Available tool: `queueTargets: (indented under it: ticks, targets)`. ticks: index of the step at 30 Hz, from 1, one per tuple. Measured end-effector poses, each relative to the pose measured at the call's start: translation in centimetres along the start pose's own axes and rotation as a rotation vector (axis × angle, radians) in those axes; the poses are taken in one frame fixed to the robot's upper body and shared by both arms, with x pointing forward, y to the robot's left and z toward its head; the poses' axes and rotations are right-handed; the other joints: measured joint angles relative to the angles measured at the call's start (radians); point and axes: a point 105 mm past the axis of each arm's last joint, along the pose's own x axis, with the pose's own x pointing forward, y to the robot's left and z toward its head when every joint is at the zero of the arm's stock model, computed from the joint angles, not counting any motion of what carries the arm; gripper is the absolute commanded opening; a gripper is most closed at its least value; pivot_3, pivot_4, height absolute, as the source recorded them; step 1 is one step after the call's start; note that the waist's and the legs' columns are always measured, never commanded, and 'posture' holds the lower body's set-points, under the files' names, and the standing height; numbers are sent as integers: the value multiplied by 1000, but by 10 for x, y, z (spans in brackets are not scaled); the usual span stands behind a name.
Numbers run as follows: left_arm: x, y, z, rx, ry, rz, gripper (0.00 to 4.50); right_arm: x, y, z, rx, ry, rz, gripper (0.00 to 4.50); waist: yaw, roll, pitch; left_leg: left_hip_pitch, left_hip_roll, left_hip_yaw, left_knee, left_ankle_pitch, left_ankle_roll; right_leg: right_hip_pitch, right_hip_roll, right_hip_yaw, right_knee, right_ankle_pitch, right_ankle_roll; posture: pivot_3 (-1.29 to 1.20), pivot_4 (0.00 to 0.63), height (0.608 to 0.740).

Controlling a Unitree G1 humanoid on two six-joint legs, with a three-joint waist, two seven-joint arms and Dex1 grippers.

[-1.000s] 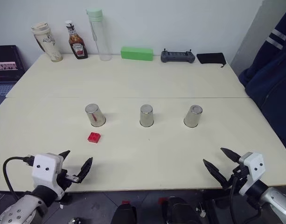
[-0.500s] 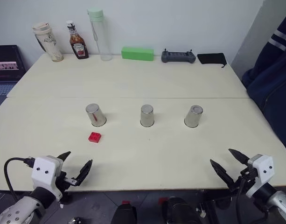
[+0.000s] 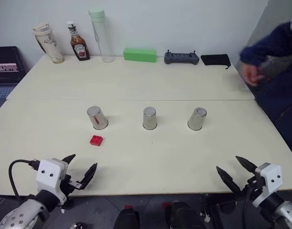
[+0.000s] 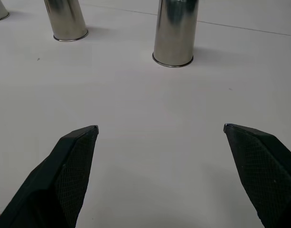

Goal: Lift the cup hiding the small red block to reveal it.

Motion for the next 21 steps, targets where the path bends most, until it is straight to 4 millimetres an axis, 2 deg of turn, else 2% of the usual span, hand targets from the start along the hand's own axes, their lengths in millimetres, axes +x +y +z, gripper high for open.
queueTargets:
  ticks: [16,21]
  targets:
    - [-6,0,-6,10,15,25,4454,7,-4,7,-31,-22,20,4500,0,0,0,0,0,0,0,0,0,0,0,0,0,0,0,0,150,740]
    - [-11,0,-11,-11,19,79,4454,11,-5,10,-33,-27,20,4500,0,0,0,0,0,0,0,0,0,0,0,0,0,0,0,0,150,740]
